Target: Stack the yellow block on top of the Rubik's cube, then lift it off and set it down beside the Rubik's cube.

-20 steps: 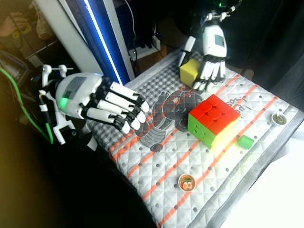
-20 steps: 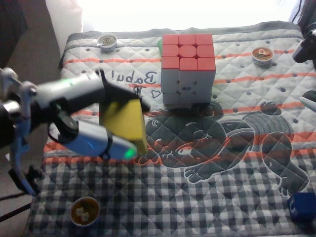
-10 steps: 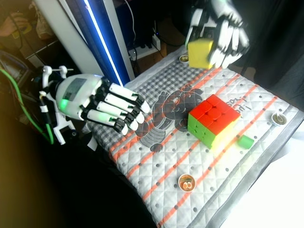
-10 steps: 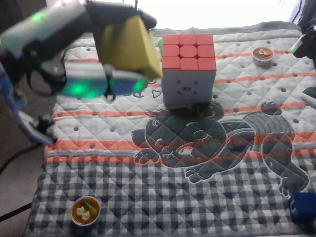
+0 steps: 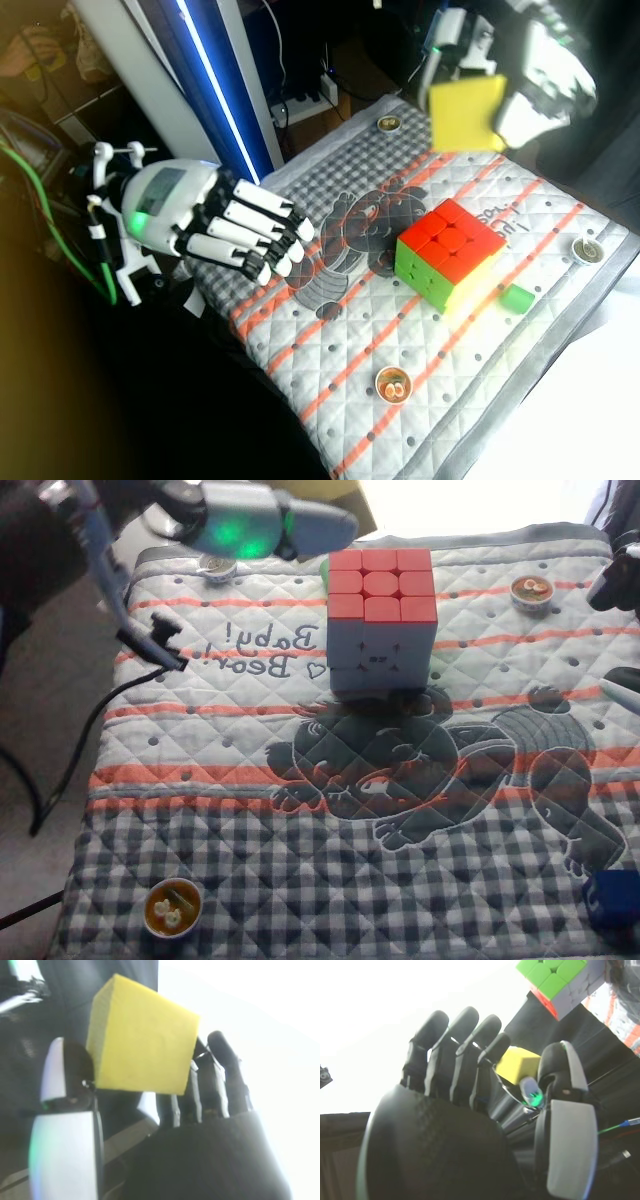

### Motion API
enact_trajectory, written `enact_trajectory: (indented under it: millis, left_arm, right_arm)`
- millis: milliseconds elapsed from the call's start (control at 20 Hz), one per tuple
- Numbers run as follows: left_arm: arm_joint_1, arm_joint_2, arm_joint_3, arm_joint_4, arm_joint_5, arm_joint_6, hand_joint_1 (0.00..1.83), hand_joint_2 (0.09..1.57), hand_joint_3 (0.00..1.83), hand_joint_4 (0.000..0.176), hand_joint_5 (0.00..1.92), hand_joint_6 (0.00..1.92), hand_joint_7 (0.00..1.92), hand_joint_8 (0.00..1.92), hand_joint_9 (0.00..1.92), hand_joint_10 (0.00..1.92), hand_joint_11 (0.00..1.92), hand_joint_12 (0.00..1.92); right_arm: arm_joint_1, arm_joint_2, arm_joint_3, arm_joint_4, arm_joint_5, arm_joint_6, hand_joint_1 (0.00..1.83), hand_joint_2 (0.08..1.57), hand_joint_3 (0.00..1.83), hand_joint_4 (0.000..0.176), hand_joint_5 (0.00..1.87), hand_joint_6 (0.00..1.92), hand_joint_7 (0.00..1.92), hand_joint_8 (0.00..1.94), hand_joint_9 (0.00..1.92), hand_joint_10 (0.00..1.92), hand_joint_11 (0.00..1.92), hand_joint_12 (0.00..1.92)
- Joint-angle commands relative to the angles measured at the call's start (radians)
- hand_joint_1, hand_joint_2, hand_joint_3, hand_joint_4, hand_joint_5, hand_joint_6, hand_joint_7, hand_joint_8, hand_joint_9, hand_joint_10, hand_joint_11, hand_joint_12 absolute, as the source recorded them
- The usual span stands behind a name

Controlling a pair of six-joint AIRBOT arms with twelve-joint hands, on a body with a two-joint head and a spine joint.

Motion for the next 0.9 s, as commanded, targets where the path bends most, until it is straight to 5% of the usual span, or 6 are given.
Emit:
enact_trajectory:
  millis: [0, 150, 250, 450, 800, 850]
  left_arm:
    - [-0.020, -0.021, 0.017, -0.003, 0.069, -0.009, 1.15, 1.26, 0.00, 0.000, 0.79, 1.36, 0.63, 1.47, 0.44, 1.51, 0.27, 1.92]
    - [-0.036, -0.105, 0.105, -0.020, -0.005, -0.009, 1.19, 1.28, 0.00, 0.000, 0.72, 1.15, 0.69, 1.73, 0.72, 1.88, 0.75, 1.92]
    - [-0.037, -0.150, 0.152, -0.033, -0.047, -0.009, 1.11, 1.23, 0.00, 0.000, 0.79, 1.28, 0.64, 1.01, 0.45, 1.24, 0.21, 1.78]
    - [-0.037, -0.194, 0.205, -0.054, -0.091, -0.009, 1.17, 1.25, 0.00, 0.000, 0.84, 1.34, 0.62, 1.41, 0.37, 1.20, 0.02, 1.89]
    - [-0.037, -0.231, 0.250, -0.068, -0.127, -0.009, 0.98, 1.27, 0.00, 0.000, 0.69, 1.42, 0.50, 0.15, 0.15, 0.55, 0.00, 1.28]
    - [-0.037, -0.236, 0.255, -0.069, -0.131, -0.009, 0.90, 1.28, 0.00, 0.098, 0.66, 1.47, 0.46, 0.10, 0.11, 0.52, 0.00, 1.26]
  right_arm:
    - [0.007, 0.002, 0.006, -0.016, 0.125, 0.002, 0.96, 1.07, 0.10, 0.000, 0.48, 1.09, 0.60, 0.97, 0.39, 1.25, 0.00, 1.89]
    - [0.007, -0.003, 0.010, -0.017, 0.124, 0.002, 0.93, 1.09, 0.10, 0.000, 0.48, 1.09, 0.61, 0.99, 0.43, 1.26, 0.10, 1.84]
    - [0.007, -0.003, 0.011, -0.017, 0.124, 0.002, 0.90, 1.09, 0.09, 0.000, 0.50, 1.07, 0.61, 0.99, 0.44, 1.27, 0.14, 1.84]
    - [0.008, -0.005, 0.012, -0.018, 0.124, 0.002, 0.91, 1.11, 0.06, 0.000, 0.51, 0.97, 0.64, 0.94, 0.49, 1.23, 0.25, 1.76]
    - [0.009, -0.006, 0.013, -0.020, 0.124, 0.002, 0.88, 1.12, 0.03, 0.000, 0.53, 0.84, 0.70, 0.89, 0.56, 1.23, 0.33, 1.73]
    - [0.010, -0.006, 0.013, -0.020, 0.124, 0.002, 0.87, 1.12, 0.03, 0.000, 0.54, 0.83, 0.70, 0.90, 0.55, 1.25, 0.32, 1.75]
